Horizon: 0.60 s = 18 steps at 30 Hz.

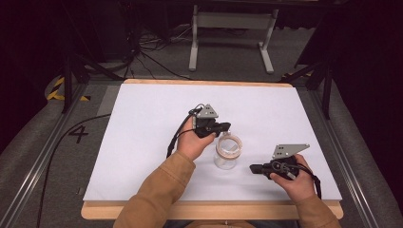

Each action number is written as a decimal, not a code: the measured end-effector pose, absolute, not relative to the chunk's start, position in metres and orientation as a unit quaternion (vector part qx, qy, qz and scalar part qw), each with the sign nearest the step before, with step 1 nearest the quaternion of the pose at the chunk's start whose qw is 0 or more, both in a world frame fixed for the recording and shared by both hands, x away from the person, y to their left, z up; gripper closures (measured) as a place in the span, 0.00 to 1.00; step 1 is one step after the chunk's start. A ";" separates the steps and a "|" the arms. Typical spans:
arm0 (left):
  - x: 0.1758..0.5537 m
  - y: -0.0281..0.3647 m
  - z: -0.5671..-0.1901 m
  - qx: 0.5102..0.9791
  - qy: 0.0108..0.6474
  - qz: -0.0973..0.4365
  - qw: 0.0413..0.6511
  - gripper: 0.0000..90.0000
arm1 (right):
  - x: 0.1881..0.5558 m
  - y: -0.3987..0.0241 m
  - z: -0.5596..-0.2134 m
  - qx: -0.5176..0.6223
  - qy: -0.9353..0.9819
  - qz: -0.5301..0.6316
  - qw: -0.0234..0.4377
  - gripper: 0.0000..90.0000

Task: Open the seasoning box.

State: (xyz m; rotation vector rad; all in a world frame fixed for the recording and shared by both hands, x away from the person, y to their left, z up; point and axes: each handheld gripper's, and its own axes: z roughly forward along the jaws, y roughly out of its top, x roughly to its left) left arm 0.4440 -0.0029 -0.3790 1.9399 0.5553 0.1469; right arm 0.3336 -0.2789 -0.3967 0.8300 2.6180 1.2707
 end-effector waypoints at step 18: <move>0.447 -0.003 -0.382 0.814 0.234 0.060 0.528 1.00 | 0.349 -0.247 -0.378 0.288 0.811 0.505 0.069 1.00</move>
